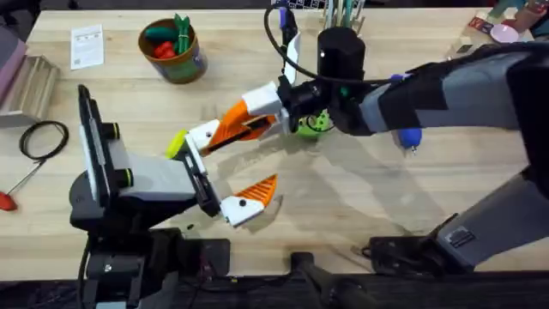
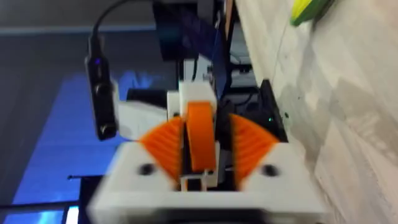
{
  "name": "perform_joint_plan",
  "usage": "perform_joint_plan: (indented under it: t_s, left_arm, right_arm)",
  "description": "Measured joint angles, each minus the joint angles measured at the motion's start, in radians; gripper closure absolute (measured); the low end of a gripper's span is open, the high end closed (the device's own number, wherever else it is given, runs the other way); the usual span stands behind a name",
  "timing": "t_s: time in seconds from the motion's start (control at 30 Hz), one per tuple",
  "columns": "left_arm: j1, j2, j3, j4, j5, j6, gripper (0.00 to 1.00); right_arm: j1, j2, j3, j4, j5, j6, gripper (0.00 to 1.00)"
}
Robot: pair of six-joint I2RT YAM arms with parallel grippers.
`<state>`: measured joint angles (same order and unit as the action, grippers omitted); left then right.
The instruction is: Pick up the gripper from the table and insert it into the empty holder that is missing its gripper. Then pick up a screw, insert it into the mounting hole, and use the screwdriver to tighten it. Finally, clean up the table by picking up the vegetable and placing it into the bucket.
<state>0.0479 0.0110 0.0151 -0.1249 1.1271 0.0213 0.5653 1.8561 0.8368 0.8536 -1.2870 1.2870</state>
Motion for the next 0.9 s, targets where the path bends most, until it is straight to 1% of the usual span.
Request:
perform_joint_plan:
  t_s: [0.03, 0.07, 0.1, 0.13, 0.43, 0.57, 0.67, 0.7, 0.77, 0.83, 0.9]
  left_arm:
    - [-0.001, 0.000, 0.000, 0.000, 0.004, 0.001, 0.015]
    - [-0.002, 0.000, 0.000, 0.000, 0.006, 0.001, 0.015]
    - [-0.002, 0.000, 0.000, -0.001, 0.006, 0.001, 0.016]
    - [-0.002, 0.000, 0.000, -0.001, 0.006, 0.001, 0.016]
    - [-0.002, 0.000, 0.000, -0.001, 0.006, 0.001, 0.016]
    - [-0.002, 0.000, 0.000, -0.001, 0.007, 0.002, 0.014]
    - [-0.002, 0.000, 0.000, -0.001, 0.007, 0.004, 0.014]
    - [-0.002, 0.000, 0.000, -0.001, 0.007, 0.004, 0.014]
    - [-0.002, 0.000, 0.000, -0.001, 0.007, 0.004, 0.015]
    - [-0.002, 0.000, 0.000, -0.001, 0.007, 0.004, 0.015]
    - [-0.002, 0.000, 0.000, -0.001, 0.007, 0.004, 0.015]
  right_arm:
    - [0.002, 0.000, 0.000, 0.000, 0.008, 0.000, 0.443]
    - [0.005, 0.000, 0.000, -0.001, 0.012, 0.000, 0.295]
    - [0.008, 0.000, 0.000, 0.000, 0.016, -0.001, 0.180]
    - [0.008, 0.000, 0.000, -0.001, 0.019, 0.000, 0.156]
    - [0.000, 0.000, 0.000, -0.001, 0.032, 0.000, 0.144]
    - [-0.031, -0.005, 0.000, -0.004, 0.034, -0.013, 0.145]
    - [-0.066, -0.048, 0.000, -0.028, 0.037, -0.035, 0.145]
    - [-0.081, -0.075, 0.000, -0.060, 0.041, -0.051, 0.145]
    - [-0.113, -0.143, 0.005, -0.202, 0.059, -0.111, 0.143]
    - [-0.146, -0.214, 0.022, -0.410, 0.100, -0.196, 0.142]
    - [-0.180, -0.289, 0.054, -0.667, 0.168, -0.307, 0.142]
